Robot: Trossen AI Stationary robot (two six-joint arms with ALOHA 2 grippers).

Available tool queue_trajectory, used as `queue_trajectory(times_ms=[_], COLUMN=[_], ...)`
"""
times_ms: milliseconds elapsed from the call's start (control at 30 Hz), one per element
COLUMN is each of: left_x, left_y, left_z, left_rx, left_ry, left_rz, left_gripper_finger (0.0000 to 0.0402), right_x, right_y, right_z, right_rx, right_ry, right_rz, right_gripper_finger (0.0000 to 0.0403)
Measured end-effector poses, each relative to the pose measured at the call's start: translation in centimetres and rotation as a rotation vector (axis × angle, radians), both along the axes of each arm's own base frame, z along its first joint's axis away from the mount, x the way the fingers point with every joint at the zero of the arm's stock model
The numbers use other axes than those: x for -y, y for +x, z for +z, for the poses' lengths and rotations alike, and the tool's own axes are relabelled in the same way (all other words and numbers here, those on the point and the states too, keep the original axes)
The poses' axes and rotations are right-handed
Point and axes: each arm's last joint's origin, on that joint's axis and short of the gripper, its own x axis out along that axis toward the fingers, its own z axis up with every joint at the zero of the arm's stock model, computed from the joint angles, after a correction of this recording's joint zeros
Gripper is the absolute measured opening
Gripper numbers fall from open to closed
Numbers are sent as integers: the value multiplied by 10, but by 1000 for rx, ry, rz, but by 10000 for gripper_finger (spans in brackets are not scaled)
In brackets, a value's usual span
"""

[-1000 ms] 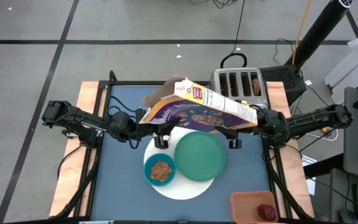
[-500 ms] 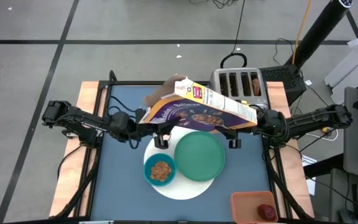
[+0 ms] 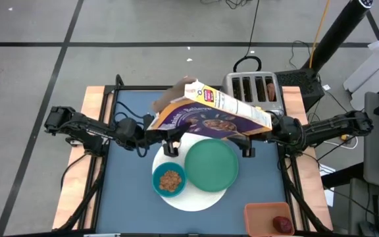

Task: Arrange a breakfast setting
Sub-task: Pour the cereal into the blue bowl from the cereal box

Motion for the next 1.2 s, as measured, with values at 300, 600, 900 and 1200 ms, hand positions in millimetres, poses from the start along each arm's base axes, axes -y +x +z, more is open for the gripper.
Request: queue_trajectory(times_ms=[300,600,900,1200], left_x=[-2,-5,-15,-31], left_y=[-7,-27,-72,-140], left_z=[8,29,63,85], left_rx=[18,78,31,-137], left_ry=[5,43,62,-38], left_rz=[27,51,217,429], left_gripper_finger=[125,125,125,125], right_x=[3,5,6,6], right_y=[-5,-14,-20,-22], right_z=[2,3,3,3], right_rx=[-18,-72,-109,-119], right_ry=[32,37,33,32], right_rz=[-98,-129,-126,-128], right_gripper_finger=[364,369,369,369])
